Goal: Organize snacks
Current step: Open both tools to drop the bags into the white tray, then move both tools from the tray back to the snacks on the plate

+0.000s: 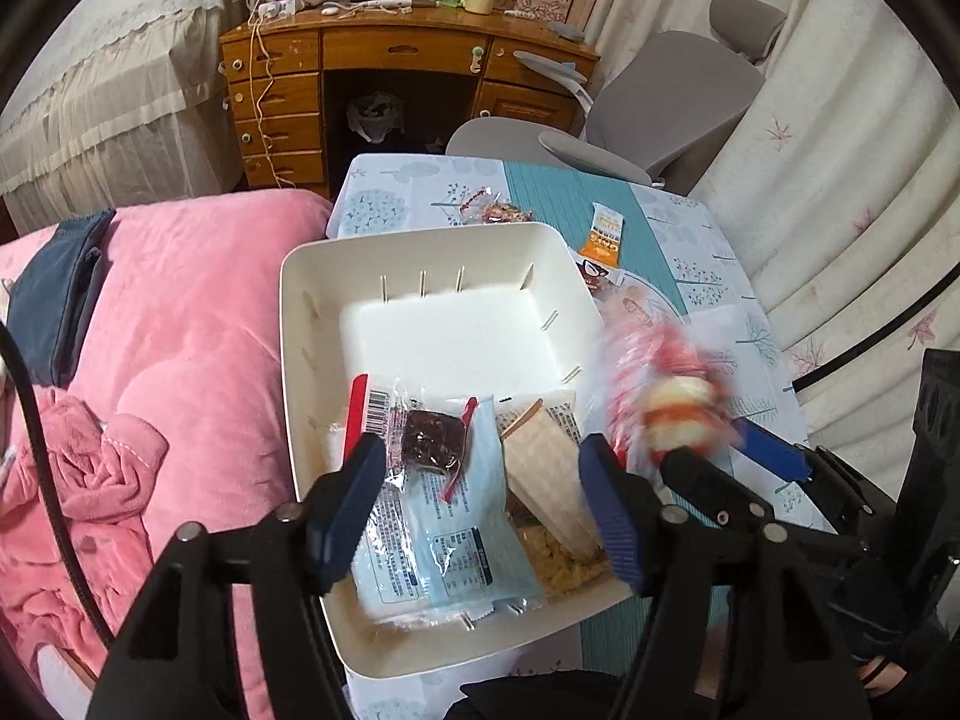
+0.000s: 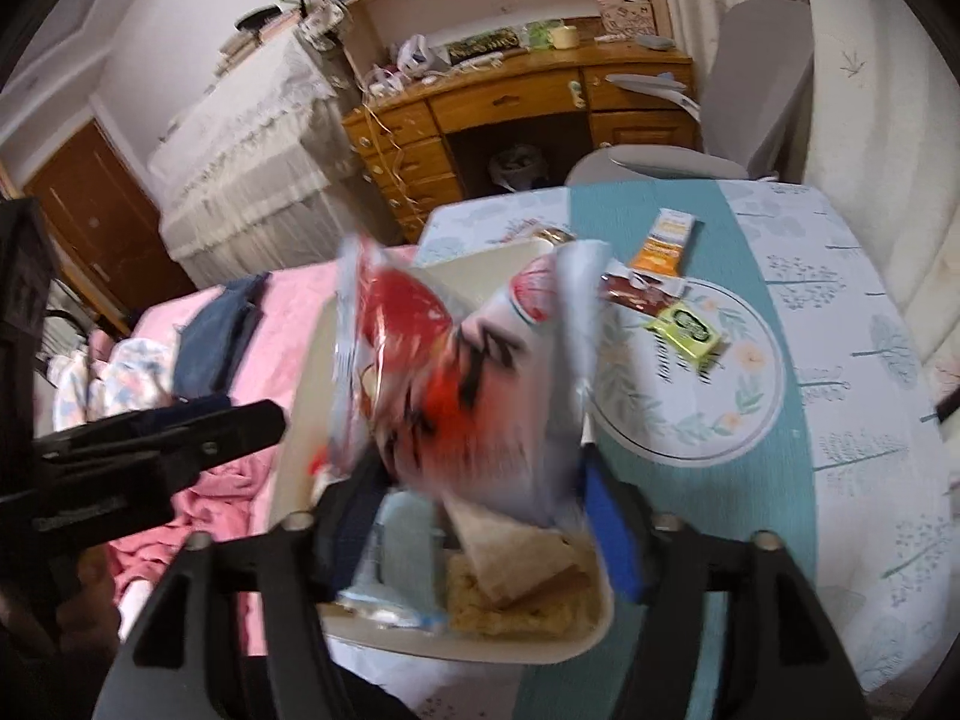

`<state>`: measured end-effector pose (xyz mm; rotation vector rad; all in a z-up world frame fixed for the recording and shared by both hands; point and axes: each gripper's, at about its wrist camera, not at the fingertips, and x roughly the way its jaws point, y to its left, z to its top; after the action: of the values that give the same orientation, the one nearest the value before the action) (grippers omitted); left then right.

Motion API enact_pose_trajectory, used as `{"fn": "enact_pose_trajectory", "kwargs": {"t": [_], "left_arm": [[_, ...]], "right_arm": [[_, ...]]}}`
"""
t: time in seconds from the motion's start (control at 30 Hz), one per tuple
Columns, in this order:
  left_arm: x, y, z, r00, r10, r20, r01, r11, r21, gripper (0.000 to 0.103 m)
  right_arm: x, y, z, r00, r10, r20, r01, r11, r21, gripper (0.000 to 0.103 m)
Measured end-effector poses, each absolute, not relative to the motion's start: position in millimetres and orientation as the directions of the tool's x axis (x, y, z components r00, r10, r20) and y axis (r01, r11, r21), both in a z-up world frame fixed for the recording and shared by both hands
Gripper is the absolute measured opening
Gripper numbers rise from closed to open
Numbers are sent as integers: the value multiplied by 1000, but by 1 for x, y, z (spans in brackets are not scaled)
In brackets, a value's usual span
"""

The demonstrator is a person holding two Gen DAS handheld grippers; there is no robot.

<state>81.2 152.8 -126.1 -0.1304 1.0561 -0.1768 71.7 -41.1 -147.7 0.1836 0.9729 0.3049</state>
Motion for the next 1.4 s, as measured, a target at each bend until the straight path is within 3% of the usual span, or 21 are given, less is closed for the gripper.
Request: {"fn": "enact_pose_trajectory", "kwargs": {"t": [0.07,0.37,0.87,1.4], "left_arm": [[81,154,-128,469,-196,-861,68,980,-187,76],[85,151,-131,409,-200,-890,25,978,-209,82],[103,113,-99,387,-237,-891,80,971,-224,82],[169,48,-60,439,-160,-884,100,987,-129,82]], "right_arm": [[70,-42,-149,523,325,-788,-171,946,276,75],[58,-43,-144,499,271,-823,-198,960,196,76],[53,-68,-136,510,234,-828,-289,953,92,81],[89,-122,-135,545,243,-802,-411,911,-4,82]]}}
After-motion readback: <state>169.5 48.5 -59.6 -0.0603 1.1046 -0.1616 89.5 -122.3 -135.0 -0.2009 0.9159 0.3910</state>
